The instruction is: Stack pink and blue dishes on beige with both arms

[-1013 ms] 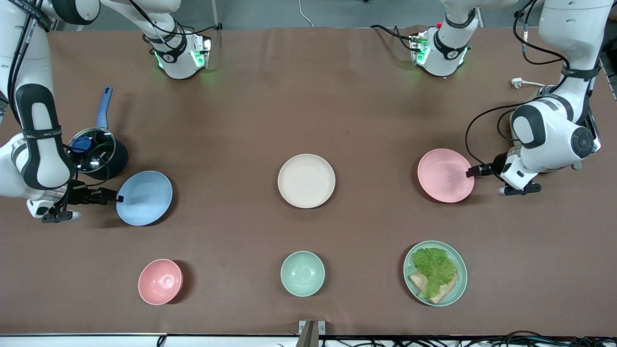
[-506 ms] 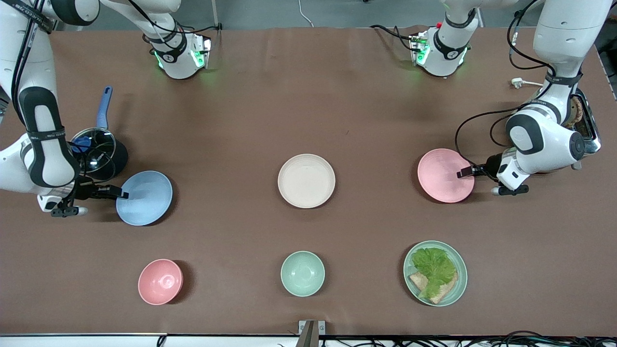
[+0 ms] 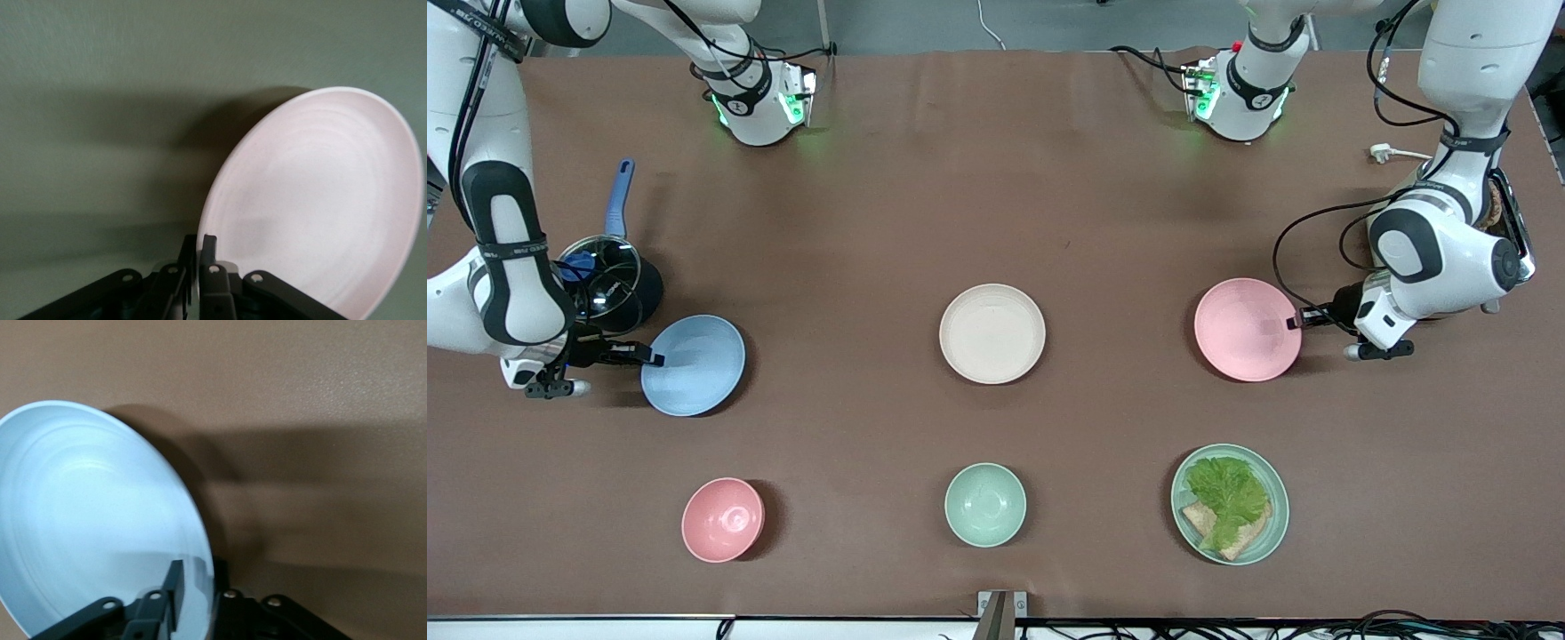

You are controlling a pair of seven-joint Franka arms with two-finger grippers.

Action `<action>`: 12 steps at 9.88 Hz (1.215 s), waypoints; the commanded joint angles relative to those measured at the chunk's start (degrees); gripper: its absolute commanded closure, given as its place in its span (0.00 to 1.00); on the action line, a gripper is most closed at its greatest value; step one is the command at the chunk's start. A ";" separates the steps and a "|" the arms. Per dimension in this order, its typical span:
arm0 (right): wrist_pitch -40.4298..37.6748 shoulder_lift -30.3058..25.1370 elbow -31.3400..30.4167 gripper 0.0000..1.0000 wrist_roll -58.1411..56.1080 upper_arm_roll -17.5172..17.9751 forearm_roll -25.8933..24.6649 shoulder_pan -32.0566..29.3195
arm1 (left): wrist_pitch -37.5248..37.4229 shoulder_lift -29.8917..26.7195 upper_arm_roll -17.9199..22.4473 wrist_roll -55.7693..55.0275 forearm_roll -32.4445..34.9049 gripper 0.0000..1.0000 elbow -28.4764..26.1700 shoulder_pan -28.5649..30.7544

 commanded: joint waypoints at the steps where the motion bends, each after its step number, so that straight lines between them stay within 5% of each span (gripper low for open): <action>1: -1.39 -0.50 0.18 0.99 -0.30 0.17 1.71 -0.43 | -3.96 -5.88 -0.85 -0.05 -0.30 1.00 -0.25 -0.55; 4: -10.24 -1.29 6.75 0.99 2.68 -2.37 0.13 1.50 | -4.25 -8.91 -14.60 -11.05 -0.04 1.00 0.36 -0.21; 6: -22.70 -1.91 15.87 0.99 15.63 -3.44 -8.01 3.26 | 2.04 -7.51 -24.80 -25.55 4.25 1.00 0.37 -0.29; 8: -29.68 -6.19 18.99 0.99 27.50 -2.83 -9.72 6.41 | 11.09 -2.95 -33.95 -40.24 8.47 1.00 1.42 -0.47; 10: -31.98 -10.59 18.47 0.99 41.64 0.41 -10.16 10.46 | 16.48 4.07 -39.95 -57.18 18.18 1.00 5.97 -1.08; 12: -31.56 -12.80 18.38 0.99 54.05 8.73 -11.38 10.73 | 16.67 11.80 -43.03 -78.17 37.31 1.00 11.86 -1.87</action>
